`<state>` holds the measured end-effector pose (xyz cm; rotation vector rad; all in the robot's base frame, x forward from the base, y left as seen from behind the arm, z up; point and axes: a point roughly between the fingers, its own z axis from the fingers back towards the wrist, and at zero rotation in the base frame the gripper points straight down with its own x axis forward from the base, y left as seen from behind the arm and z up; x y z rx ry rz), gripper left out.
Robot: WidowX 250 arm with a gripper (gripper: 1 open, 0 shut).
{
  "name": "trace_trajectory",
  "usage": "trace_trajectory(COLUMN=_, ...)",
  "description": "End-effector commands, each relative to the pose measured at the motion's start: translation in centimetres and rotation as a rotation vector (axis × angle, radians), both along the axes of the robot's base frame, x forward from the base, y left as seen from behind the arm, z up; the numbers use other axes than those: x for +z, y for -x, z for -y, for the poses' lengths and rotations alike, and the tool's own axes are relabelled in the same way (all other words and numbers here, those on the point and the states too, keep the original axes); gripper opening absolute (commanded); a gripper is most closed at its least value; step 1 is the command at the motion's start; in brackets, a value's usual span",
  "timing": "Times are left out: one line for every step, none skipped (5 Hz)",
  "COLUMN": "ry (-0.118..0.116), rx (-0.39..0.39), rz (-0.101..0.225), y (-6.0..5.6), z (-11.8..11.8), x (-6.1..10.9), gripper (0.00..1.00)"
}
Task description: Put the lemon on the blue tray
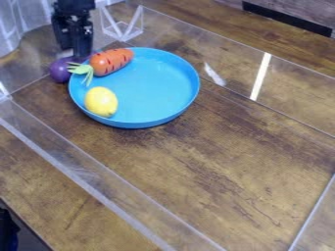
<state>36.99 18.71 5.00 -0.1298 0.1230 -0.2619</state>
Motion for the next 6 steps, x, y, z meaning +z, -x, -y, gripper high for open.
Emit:
trace_trajectory(ry=-0.031, rx=-0.004, rz=0.068, y=-1.5, z=-0.5, x=2.9, gripper=1.00)
trace_trajectory(ry=-0.028, rx=-0.016, rz=0.064, y=-2.1, z=-0.3, x=3.3, gripper=1.00)
trace_trajectory(ry=-0.025, rx=-0.011, rz=0.056, y=-2.5, z=0.1, x=2.1, gripper=1.00)
trace_trajectory(ry=-0.024, rx=-0.010, rz=0.052, y=-2.7, z=-0.2, x=1.2, gripper=1.00)
trace_trajectory(ry=-0.023, rx=-0.006, rz=0.054, y=-2.9, z=-0.8, x=2.1, gripper=0.00)
trace_trajectory(ry=-0.021, rx=-0.007, rz=0.054, y=-3.0, z=-1.1, x=2.9, gripper=1.00)
